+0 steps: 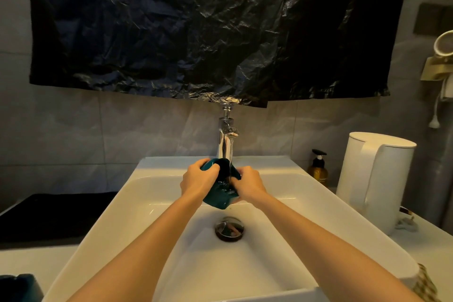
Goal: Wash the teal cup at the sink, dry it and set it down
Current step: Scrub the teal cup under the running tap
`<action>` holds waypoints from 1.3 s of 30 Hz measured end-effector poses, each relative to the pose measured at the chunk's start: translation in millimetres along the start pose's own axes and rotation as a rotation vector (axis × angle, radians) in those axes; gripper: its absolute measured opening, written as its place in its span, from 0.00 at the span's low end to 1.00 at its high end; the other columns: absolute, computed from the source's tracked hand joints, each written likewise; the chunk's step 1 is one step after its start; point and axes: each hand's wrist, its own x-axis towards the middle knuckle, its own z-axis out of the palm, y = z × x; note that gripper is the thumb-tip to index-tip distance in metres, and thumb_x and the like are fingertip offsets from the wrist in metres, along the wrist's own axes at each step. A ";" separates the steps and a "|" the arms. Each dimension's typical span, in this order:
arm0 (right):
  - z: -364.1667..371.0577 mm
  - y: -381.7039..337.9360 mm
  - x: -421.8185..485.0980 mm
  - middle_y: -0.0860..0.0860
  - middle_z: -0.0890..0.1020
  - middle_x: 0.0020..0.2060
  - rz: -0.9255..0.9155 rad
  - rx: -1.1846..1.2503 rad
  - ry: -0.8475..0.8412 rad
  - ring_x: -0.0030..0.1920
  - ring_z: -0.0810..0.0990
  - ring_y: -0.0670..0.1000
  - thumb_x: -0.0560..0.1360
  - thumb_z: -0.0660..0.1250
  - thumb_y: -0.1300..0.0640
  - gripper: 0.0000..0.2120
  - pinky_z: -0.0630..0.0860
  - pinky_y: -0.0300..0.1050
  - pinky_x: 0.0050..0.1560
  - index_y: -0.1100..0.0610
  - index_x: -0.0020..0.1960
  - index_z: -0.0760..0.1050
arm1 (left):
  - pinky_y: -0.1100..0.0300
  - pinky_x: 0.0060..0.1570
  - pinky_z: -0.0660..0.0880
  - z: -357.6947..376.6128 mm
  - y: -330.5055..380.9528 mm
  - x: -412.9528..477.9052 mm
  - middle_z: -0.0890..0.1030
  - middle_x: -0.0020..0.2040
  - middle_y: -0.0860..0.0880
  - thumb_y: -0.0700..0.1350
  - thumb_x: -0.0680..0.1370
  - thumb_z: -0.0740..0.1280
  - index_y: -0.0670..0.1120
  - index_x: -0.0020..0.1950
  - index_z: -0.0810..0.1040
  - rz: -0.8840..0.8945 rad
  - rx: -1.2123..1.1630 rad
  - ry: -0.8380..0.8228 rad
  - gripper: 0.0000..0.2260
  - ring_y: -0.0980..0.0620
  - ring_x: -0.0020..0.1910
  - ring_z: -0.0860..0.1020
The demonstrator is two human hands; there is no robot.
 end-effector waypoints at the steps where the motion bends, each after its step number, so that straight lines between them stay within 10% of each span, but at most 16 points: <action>1: -1.3 0.3 -0.5 0.56 0.81 0.42 -0.019 -0.031 0.027 0.42 0.79 0.57 0.79 0.63 0.58 0.08 0.71 0.44 0.39 0.60 0.45 0.76 | 0.56 0.51 0.74 0.5 -0.1 -0.8 0.79 0.52 0.49 0.49 0.76 0.64 0.54 0.60 0.75 0.009 0.012 -0.005 0.12 0.50 0.48 0.75; 4: -4.3 2.9 -4.4 0.56 0.79 0.39 -0.063 -0.044 -0.013 0.34 0.77 0.52 0.79 0.62 0.57 0.11 0.71 0.38 0.30 0.59 0.39 0.74 | 0.56 0.52 0.74 -0.3 -1.1 0.2 0.78 0.51 0.51 0.49 0.76 0.63 0.54 0.62 0.75 0.012 0.048 -0.018 0.14 0.50 0.49 0.75; 6: -8.0 3.5 -8.2 0.54 0.78 0.42 -0.078 0.050 -0.198 0.41 0.79 0.53 0.78 0.63 0.61 0.04 0.78 0.40 0.36 0.56 0.44 0.72 | 0.56 0.53 0.73 -2.8 -2.3 1.4 0.78 0.55 0.50 0.49 0.76 0.63 0.53 0.64 0.74 0.000 0.073 -0.020 0.16 0.50 0.51 0.74; 9: -11.8 4.4 -14.0 0.47 0.77 0.47 -0.061 0.278 -0.474 0.53 0.78 0.54 0.72 0.68 0.69 0.19 0.81 0.44 0.45 0.51 0.56 0.68 | 0.58 0.51 0.71 -5.8 -4.4 1.4 0.78 0.58 0.49 0.49 0.77 0.64 0.54 0.64 0.75 0.013 0.119 -0.049 0.15 0.51 0.52 0.73; 12: -6.4 12.4 -6.0 0.52 0.79 0.55 -0.083 0.169 -0.313 0.57 0.77 0.54 0.71 0.68 0.68 0.24 0.79 0.51 0.54 0.53 0.64 0.70 | 0.57 0.52 0.73 -2.7 -4.3 -0.2 0.79 0.51 0.51 0.48 0.76 0.65 0.54 0.60 0.77 0.008 0.093 -0.136 0.13 0.50 0.51 0.74; 20: -10.3 8.8 2.9 0.56 0.80 0.50 -0.155 -0.040 -0.193 0.45 0.80 0.55 0.81 0.57 0.61 0.08 0.78 0.39 0.36 0.59 0.55 0.74 | 0.50 0.55 0.76 -5.2 -1.2 4.3 0.81 0.43 0.48 0.46 0.74 0.64 0.52 0.42 0.79 -0.082 -0.045 -0.182 0.04 0.45 0.48 0.78; 25: -11.9 6.3 1.7 0.57 0.76 0.58 -0.141 0.146 -0.362 0.57 0.75 0.54 0.73 0.59 0.74 0.25 0.76 0.45 0.51 0.58 0.67 0.66 | 0.56 0.49 0.74 -6.6 4.6 3.0 0.79 0.45 0.46 0.45 0.76 0.64 0.47 0.46 0.75 -0.144 -0.071 -0.175 0.03 0.47 0.48 0.76; 32: -16.0 10.3 3.2 0.54 0.80 0.43 -0.180 -0.120 -0.219 0.38 0.77 0.51 0.80 0.61 0.56 0.05 0.70 0.35 0.28 0.56 0.47 0.75 | 0.62 0.38 0.74 -9.8 7.7 -3.5 0.78 0.40 0.47 0.45 0.75 0.65 0.46 0.45 0.73 -0.230 -0.039 -0.350 0.03 0.51 0.40 0.76; 39: -10.0 11.4 2.2 0.61 0.79 0.55 -0.018 -0.046 -0.252 0.47 0.79 0.57 0.80 0.57 0.60 0.10 0.79 0.48 0.44 0.62 0.59 0.70 | 0.59 0.44 0.77 -11.8 3.2 5.1 0.78 0.50 0.47 0.45 0.74 0.69 0.49 0.58 0.74 -0.203 -0.185 -0.347 0.14 0.50 0.48 0.76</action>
